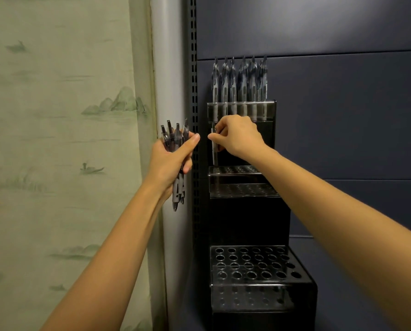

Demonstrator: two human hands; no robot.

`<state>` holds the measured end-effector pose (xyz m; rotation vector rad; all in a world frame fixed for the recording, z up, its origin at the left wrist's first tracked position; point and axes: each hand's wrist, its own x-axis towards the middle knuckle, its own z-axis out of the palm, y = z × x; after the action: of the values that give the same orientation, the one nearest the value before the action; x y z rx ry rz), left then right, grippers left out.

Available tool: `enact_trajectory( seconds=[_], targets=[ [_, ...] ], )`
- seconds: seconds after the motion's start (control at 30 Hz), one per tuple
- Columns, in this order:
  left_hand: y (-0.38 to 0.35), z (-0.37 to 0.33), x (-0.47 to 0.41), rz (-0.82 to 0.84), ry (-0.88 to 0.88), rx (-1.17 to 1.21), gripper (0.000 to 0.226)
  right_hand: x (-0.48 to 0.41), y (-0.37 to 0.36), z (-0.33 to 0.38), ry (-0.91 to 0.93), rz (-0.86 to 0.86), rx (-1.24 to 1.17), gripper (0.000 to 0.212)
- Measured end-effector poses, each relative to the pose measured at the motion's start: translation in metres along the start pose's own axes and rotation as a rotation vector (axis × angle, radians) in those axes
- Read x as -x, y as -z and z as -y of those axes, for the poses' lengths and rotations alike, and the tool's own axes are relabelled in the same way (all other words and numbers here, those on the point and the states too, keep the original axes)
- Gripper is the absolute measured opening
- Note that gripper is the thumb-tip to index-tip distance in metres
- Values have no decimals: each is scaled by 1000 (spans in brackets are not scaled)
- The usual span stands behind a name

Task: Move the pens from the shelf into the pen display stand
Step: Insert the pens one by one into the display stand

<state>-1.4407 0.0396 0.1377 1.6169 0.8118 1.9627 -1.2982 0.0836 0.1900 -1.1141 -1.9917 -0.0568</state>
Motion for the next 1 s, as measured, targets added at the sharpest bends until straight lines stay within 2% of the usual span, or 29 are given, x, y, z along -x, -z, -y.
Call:
enact_trajectory(
  seconds=[0.13,0.2,0.27,0.33,0.43,0.57,0.73,0.9,1.0],
  targets=[
    [0,1,1,4,13,17,5,3,9,4,43,-104,134,32],
    [0,1,2,8,16,22,4,5,15,8,95,-172,40,27],
    [-1,1,2,12,19,26,5,7,19,15,153,-126,-117,29],
    [-2,0,3,14,30,39,6,10,21,22,188,11,-249,29],
    [-5,-1,4,12,31,42,6,14,19,27,197,140,-351,25],
    [-6,-2,4,15,21,42,3,14,16,29,167,164,-438,18],
    [-7,-5,5,29,3,56,1,13,17,36,106,180,-455,22],
    [-6,-7,4,54,-12,44,3,8,20,43,64,127,-493,20],
    [-4,-7,3,47,4,33,12,3,22,47,55,108,-500,19]
  ],
)
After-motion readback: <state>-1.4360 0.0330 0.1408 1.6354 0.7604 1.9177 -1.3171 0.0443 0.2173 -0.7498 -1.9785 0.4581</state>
